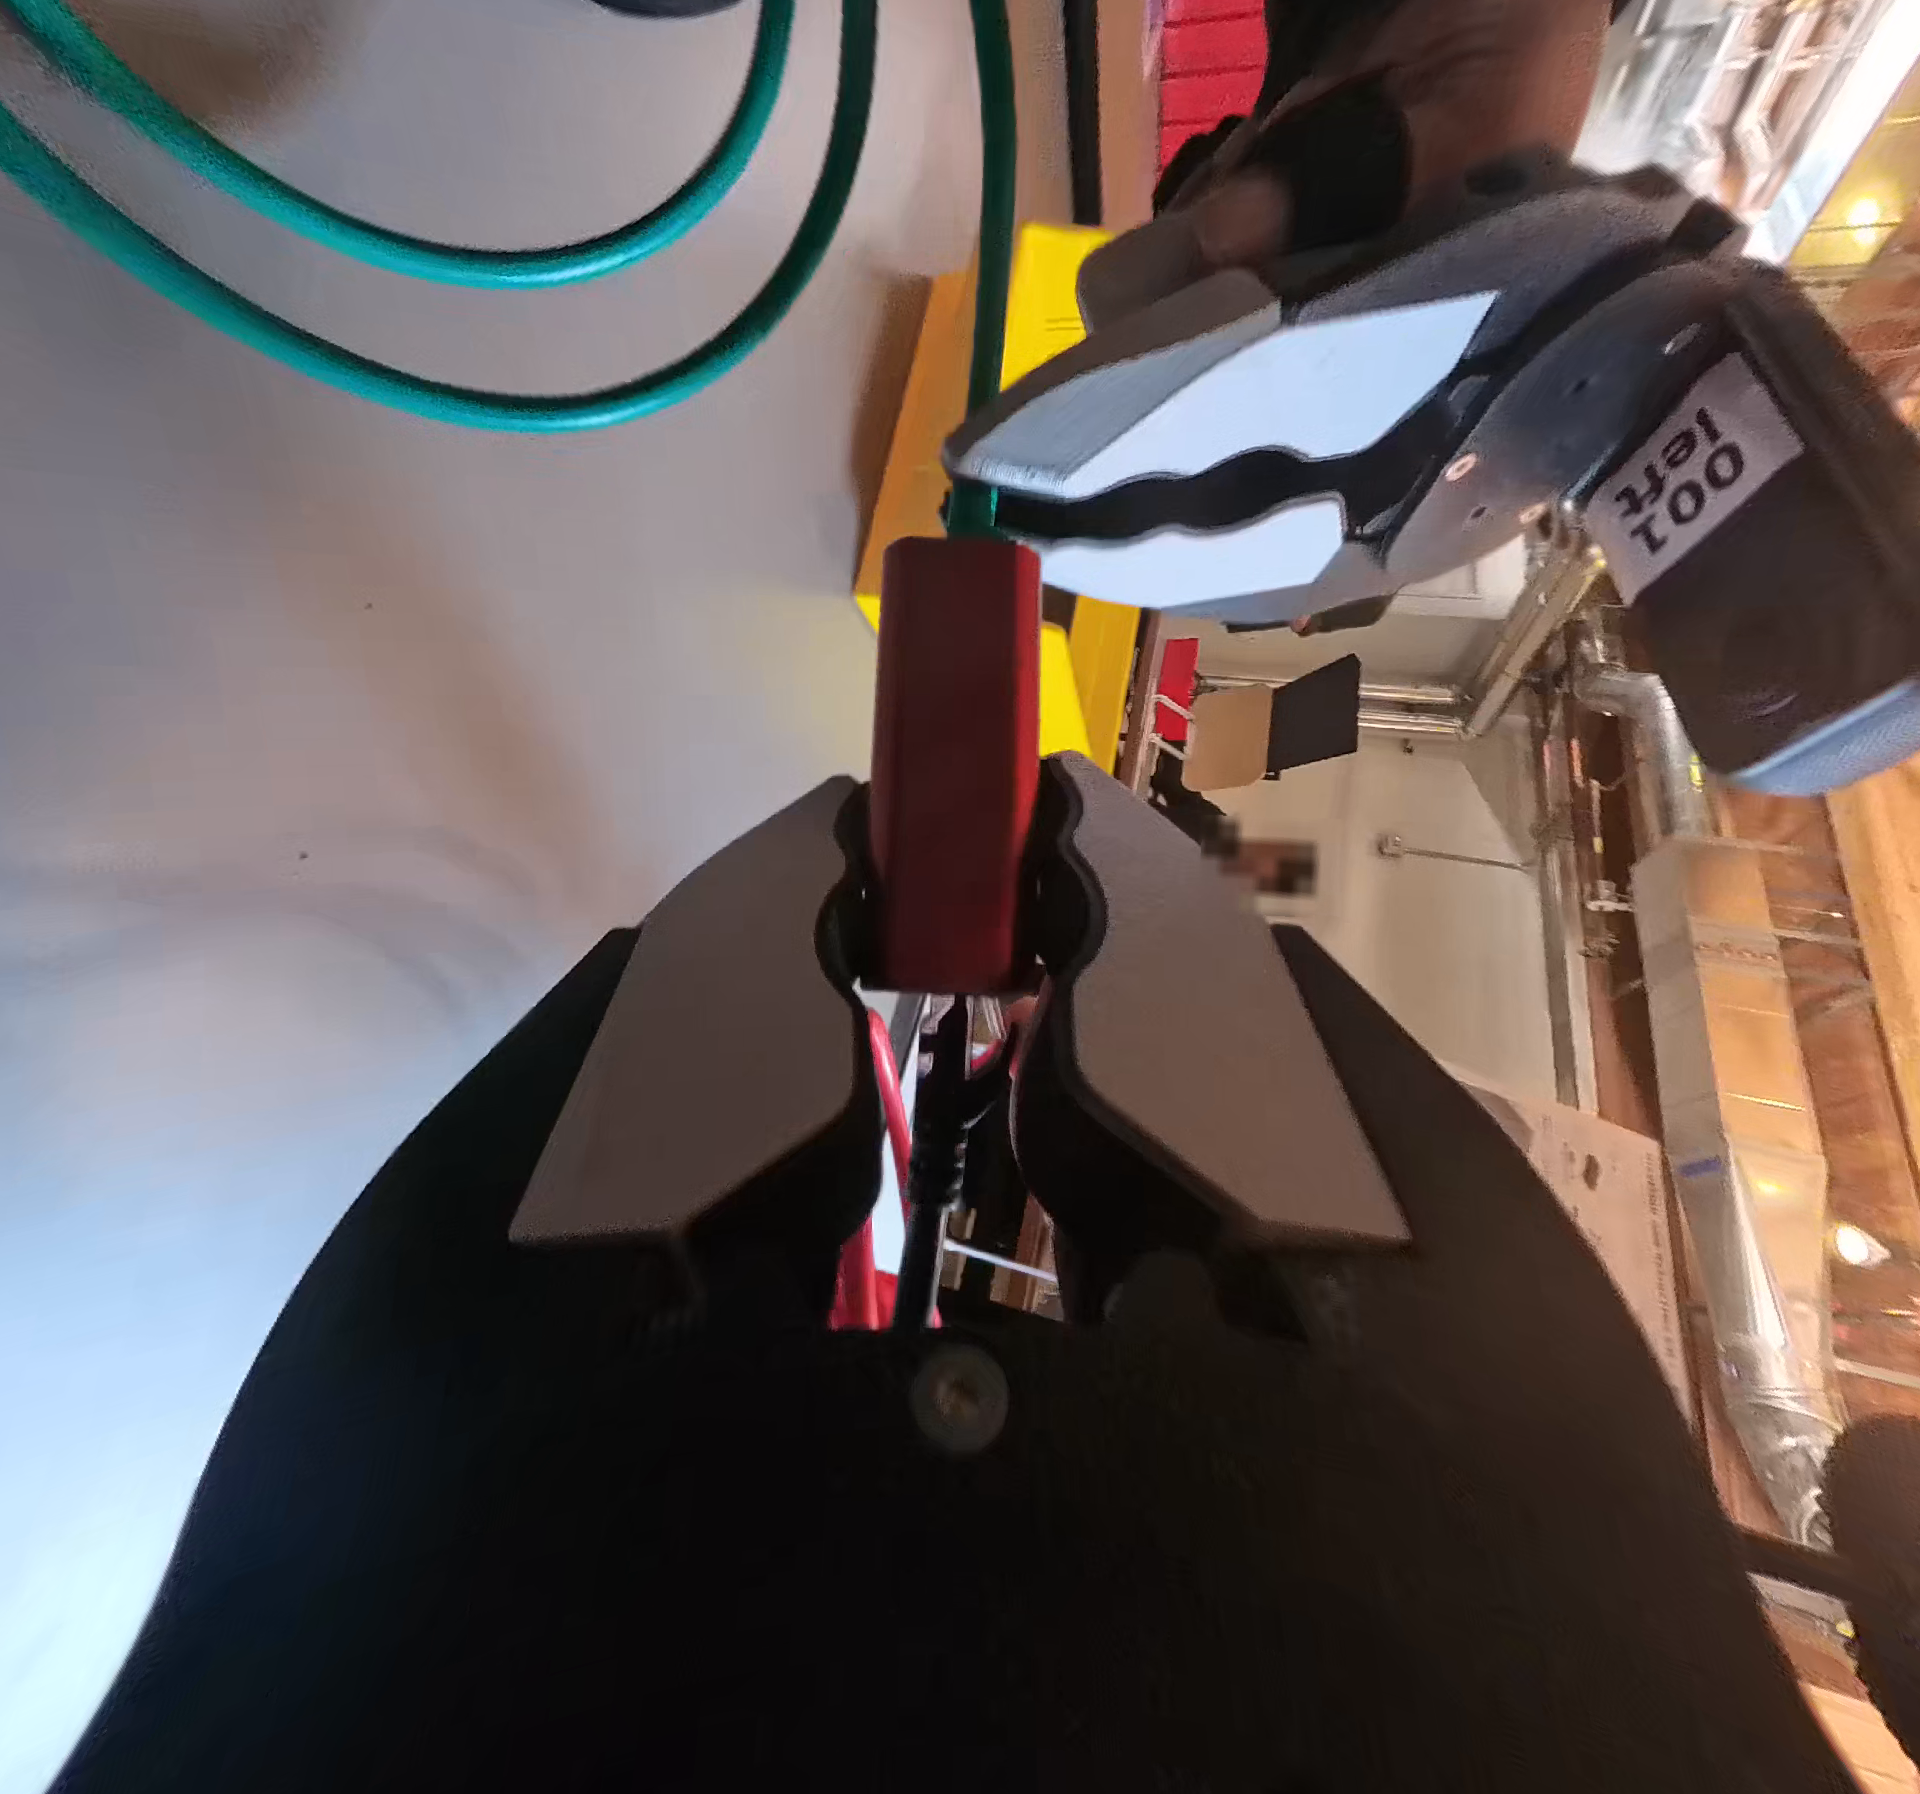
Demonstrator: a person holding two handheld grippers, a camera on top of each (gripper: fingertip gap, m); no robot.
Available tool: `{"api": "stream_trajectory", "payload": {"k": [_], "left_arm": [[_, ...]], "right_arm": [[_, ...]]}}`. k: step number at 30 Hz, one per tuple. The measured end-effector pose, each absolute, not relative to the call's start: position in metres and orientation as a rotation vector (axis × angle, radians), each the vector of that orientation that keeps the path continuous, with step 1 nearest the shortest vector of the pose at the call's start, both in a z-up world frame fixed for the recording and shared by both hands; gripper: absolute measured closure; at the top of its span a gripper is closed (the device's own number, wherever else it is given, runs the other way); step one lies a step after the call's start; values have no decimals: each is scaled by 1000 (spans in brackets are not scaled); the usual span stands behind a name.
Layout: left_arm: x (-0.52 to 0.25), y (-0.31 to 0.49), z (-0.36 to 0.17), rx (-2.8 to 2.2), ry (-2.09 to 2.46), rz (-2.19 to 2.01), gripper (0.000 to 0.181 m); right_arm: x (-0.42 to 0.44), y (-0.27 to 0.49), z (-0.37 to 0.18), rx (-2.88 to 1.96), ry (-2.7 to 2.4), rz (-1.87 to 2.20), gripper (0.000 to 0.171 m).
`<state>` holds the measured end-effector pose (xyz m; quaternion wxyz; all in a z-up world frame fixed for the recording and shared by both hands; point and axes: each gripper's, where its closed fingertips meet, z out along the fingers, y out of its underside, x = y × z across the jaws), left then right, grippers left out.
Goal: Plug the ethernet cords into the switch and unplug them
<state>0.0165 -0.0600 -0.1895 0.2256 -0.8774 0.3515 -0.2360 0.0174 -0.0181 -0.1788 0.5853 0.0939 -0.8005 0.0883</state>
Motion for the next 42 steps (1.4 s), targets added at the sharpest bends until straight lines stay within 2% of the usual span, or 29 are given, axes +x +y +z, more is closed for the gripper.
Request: {"api": "stream_trajectory", "payload": {"k": [6,8,10,13,18,20,22,23,28,33,36,37,39,42], "left_arm": [[13,-62,-157,-2097,761,-821,170],[-6,-61,-138,-1943,680,-773,161],[-32,-57,-119,-1777,558,-692,161],[-50,-50,-116,-1645,477,-558,151],[-5,-28,-94,-1458,609,-491,132],[6,-17,-82,-1422,636,-487,135],[8,-10,-79,-1444,652,-512,147],[5,-7,-83,-1488,635,-528,156],[-6,-1,-115,-1625,586,-520,156],[-2,-4,-112,-1626,616,-547,157],[7,-3,-116,-1659,660,-510,156],[10,-2,-117,-1667,672,-503,156],[13,1,-119,-1682,677,-482,156],[8,4,-106,-1619,627,-419,155]], "right_arm": [[23,-16,-161,110,-1797,286,142],[23,-14,-152,55,-1747,346,142],[23,-12,-140,-24,-1687,460,142],[21,-11,-117,-161,-1593,706,143],[13,-19,-80,-374,-1419,1323,142],[6,-19,-75,-455,-1383,1517,142],[1,-10,-77,-553,-1351,1659,142],[-2,-6,-82,-607,-1378,1677,139],[5,17,-100,-746,-1581,1476,134],[14,18,-108,-761,-1828,1315,119],[16,11,-106,-751,-1963,1250,116],[16,7,-104,-749,-2001,1230,117],[13,3,-105,-733,-2089,1120,143],[11,8,-95,-701,-2164,959,144]]}}
